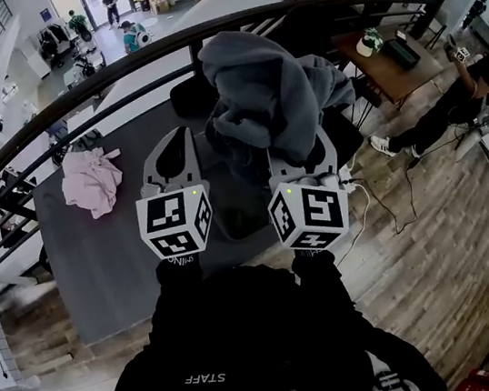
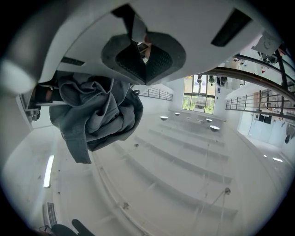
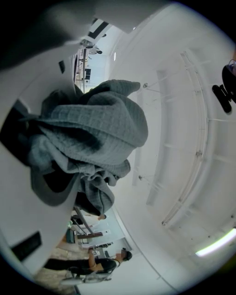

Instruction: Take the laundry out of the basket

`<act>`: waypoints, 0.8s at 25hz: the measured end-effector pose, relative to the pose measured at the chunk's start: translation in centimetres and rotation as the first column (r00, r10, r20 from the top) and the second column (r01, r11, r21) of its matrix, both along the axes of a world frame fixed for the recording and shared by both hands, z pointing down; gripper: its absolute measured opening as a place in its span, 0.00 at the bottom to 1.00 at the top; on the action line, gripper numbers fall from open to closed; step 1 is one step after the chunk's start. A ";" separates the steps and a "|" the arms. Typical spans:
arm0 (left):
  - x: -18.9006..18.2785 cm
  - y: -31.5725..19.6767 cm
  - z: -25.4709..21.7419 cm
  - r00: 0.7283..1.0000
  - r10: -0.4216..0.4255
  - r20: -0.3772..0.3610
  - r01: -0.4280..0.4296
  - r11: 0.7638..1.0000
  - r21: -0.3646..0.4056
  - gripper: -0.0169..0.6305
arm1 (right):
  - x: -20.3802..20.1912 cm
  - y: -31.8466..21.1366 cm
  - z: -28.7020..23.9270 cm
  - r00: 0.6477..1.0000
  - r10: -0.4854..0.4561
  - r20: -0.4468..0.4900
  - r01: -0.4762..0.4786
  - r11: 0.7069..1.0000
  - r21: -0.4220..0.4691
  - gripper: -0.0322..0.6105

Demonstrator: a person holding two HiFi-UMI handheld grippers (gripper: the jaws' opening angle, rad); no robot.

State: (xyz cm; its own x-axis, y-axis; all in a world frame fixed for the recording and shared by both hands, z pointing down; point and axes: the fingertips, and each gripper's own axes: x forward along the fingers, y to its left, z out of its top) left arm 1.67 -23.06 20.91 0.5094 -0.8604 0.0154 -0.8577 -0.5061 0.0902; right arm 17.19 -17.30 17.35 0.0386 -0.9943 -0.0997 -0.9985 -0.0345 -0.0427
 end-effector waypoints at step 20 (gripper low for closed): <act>0.1 0.4 0.8 1.000 0.000 -0.010 0.000 1.000 -0.024 0.03 | 0.2 0.2 0.9 1.000 0.005 -0.005 -0.005 1.000 -0.015 0.43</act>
